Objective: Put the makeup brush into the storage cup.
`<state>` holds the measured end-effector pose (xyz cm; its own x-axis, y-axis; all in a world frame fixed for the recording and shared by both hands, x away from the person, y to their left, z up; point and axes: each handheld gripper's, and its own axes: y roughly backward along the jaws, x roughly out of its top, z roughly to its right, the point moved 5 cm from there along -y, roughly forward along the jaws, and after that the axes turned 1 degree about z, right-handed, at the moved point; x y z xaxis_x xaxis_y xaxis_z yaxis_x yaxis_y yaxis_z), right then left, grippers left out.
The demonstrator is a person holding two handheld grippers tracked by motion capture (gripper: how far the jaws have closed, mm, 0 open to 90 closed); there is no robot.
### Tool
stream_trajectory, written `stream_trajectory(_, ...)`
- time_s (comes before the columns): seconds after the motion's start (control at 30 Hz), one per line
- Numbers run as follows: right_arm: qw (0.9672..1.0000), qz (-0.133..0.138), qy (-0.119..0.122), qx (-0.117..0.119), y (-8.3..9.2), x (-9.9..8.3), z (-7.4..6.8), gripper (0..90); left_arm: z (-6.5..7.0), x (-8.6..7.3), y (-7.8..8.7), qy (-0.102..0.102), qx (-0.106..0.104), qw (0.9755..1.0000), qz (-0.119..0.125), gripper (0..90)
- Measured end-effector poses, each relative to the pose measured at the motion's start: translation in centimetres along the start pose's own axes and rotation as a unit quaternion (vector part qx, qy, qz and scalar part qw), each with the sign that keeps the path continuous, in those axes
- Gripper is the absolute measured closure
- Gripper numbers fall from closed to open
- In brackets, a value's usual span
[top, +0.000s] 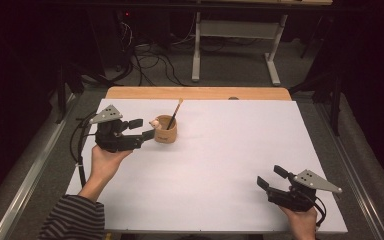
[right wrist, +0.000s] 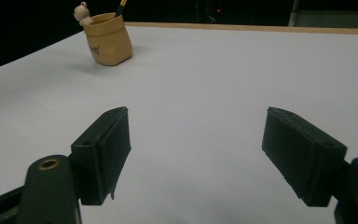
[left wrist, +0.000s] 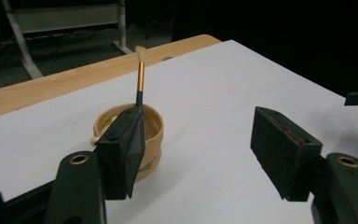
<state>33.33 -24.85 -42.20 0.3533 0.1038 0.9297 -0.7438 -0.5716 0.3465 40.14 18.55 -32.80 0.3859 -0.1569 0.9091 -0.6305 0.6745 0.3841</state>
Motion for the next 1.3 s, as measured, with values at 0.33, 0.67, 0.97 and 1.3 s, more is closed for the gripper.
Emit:
stream_trajectory(0.33,1.0000,0.000,0.000,0.001,0.0,0.0,0.0,25.3,0.9,-0.2,0.8,-0.002,-0.007,0.9999,0.011,36.1)
stream_trajectory(0.67,1.0000,0.000,0.001,0.000,0.0,0.0,0.0,25.3,1.2,-1.1,1.5,0.006,-0.014,0.9999,0.004,35.7)
stream_trajectory(0.97,1.0000,0.002,0.001,0.002,0.0,0.0,-0.1,25.3,1.5,-1.6,2.3,0.007,-0.018,0.9998,0.007,35.4)
stream_trajectory(1.3,1.0000,0.000,0.001,0.000,0.0,0.0,-0.1,25.3,2.0,-2.3,2.6,0.005,-0.022,0.9997,0.005,35.2)
